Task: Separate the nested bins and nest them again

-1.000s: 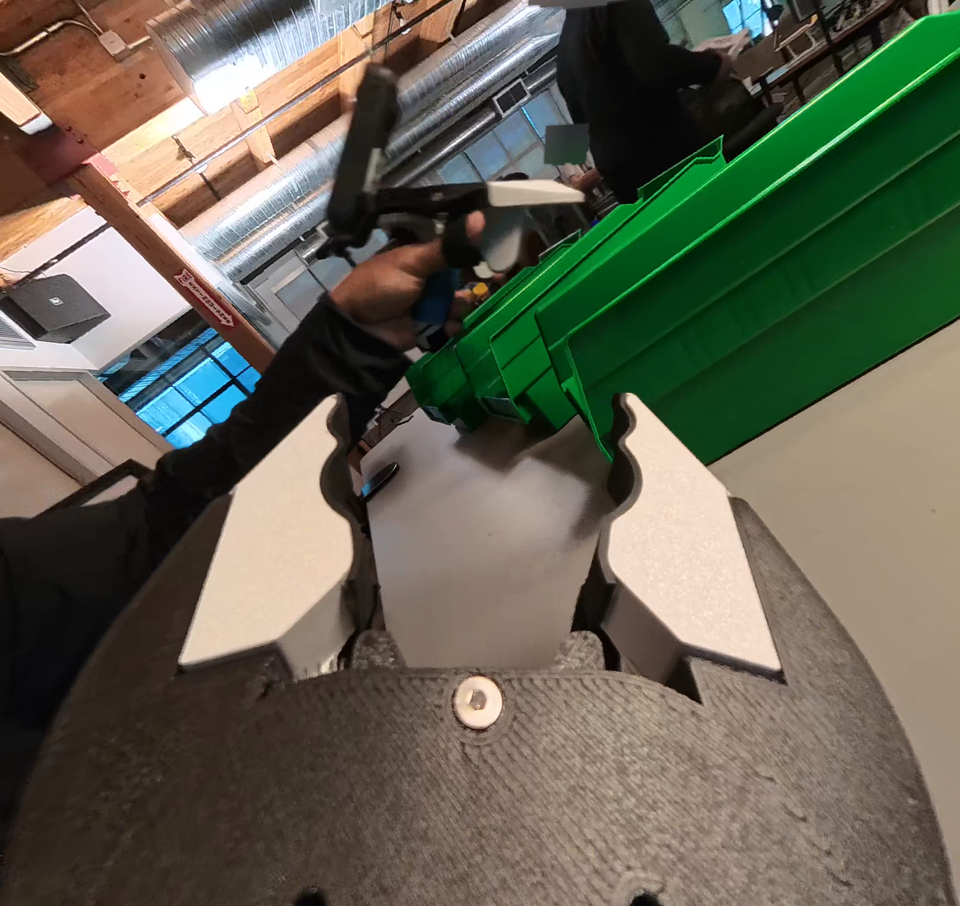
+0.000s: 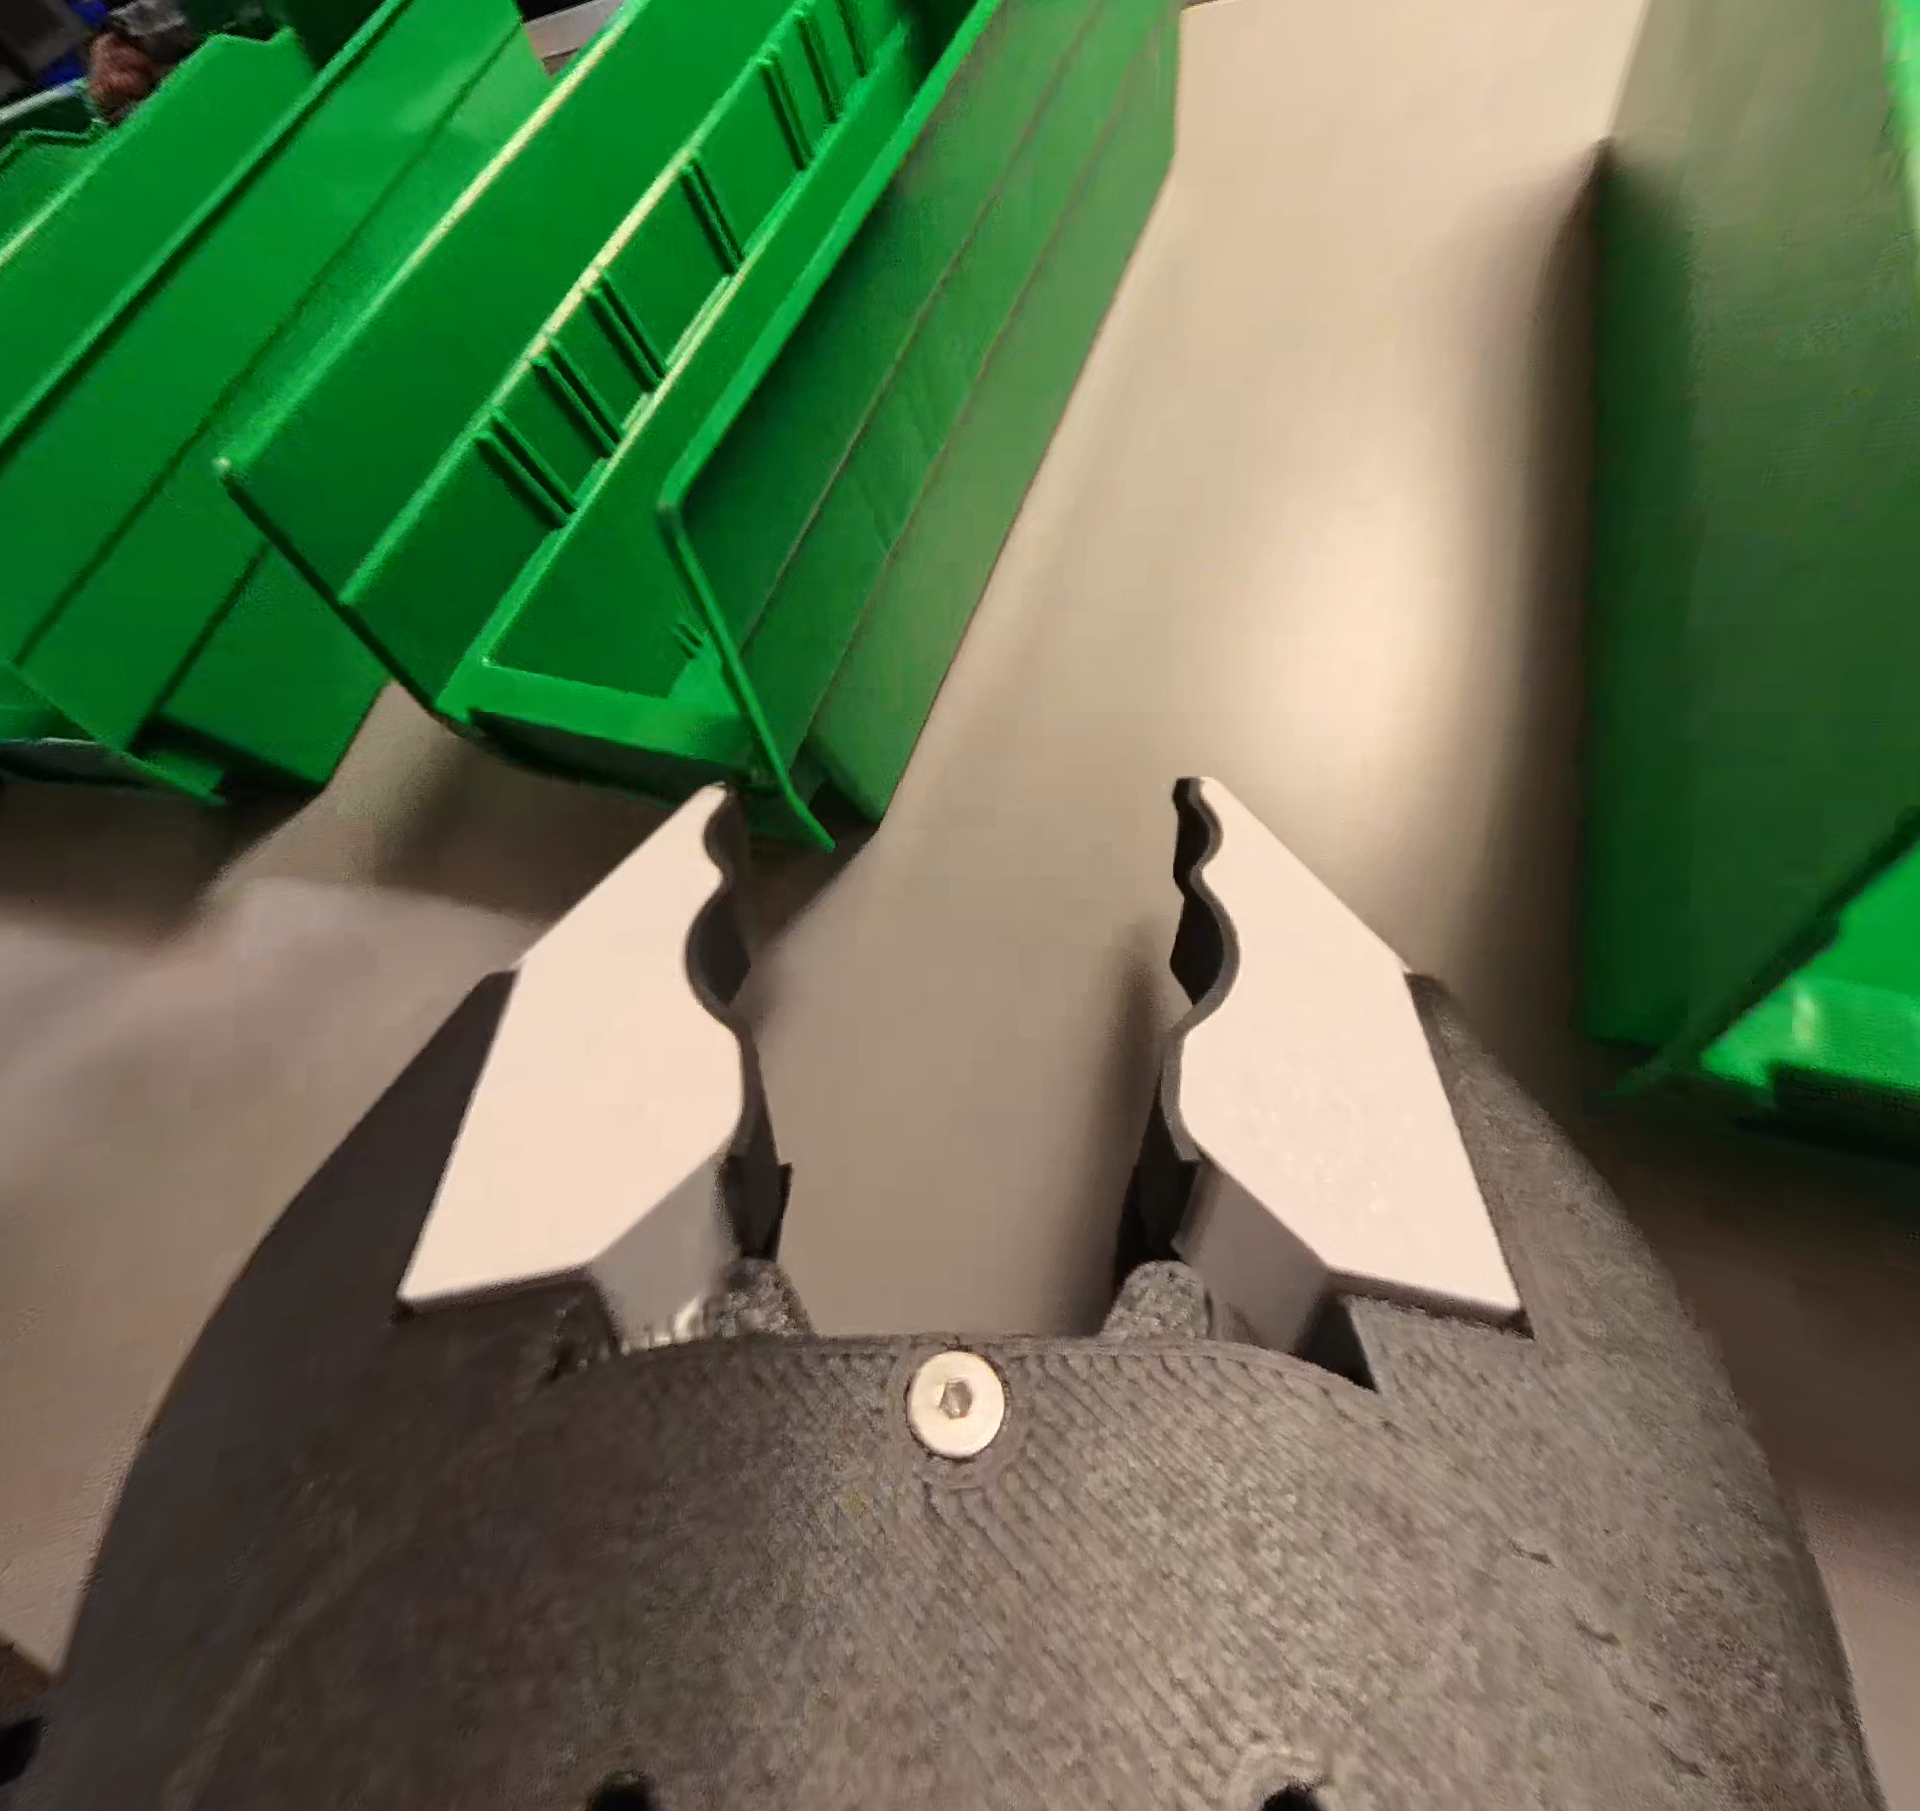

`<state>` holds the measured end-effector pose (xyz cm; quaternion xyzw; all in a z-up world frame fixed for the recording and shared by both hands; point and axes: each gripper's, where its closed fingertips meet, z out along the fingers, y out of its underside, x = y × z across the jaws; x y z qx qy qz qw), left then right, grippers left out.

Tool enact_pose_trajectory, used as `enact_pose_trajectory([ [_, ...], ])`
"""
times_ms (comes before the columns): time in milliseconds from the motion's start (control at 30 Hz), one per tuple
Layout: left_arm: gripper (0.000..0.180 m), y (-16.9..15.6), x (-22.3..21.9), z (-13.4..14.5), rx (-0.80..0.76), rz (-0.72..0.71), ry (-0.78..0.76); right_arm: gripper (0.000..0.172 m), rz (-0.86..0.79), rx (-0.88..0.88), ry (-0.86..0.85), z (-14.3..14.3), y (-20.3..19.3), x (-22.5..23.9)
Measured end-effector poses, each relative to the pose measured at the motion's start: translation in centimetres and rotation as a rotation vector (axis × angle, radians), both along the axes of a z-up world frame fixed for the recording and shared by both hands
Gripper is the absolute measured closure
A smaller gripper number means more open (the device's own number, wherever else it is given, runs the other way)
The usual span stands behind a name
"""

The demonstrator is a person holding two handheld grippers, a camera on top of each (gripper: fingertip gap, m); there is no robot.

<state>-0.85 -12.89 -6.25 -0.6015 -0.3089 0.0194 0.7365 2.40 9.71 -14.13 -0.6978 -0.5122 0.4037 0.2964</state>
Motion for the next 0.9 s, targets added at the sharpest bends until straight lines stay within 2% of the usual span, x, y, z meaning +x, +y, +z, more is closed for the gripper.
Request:
enact_pose_trajectory([
  [200,0.094,-0.2,0.1,0.2,0.035,-0.023,-0.015,0.087,0.096,-0.002,0.109,2.1,-2.7,1.6],
  [367,0.094,-0.4,0.3,0.2,0.042,-0.009,-0.019,0.08,0.068,0.127,0.192,7.7,-0.7,3.5],
  [533,0.093,-1.1,-0.1,-0.8,0.007,0.038,-0.089,0.032,-0.045,0.279,0.071,11.2,6.0,3.9],
  [600,0.092,-1.5,-0.1,-1.0,-0.005,0.059,-0.095,0.014,-0.061,0.286,-0.013,11.3,8.6,3.4],
  [700,0.09,-2.0,0.4,-1.5,-0.066,0.067,-0.092,0.013,-0.024,0.264,-0.115,10.7,11.1,2.3],
  [833,0.089,-3.5,-0.4,-3.4,-0.355,0.129,-0.018,0.013,0.043,0.187,-0.246,8.8,12.9,0.9],
  [900,0.089,-4.6,-1.7,-3.6,-0.436,0.166,-0.013,0.013,0.066,0.156,-0.321,7.7,13.7,0.3],
])
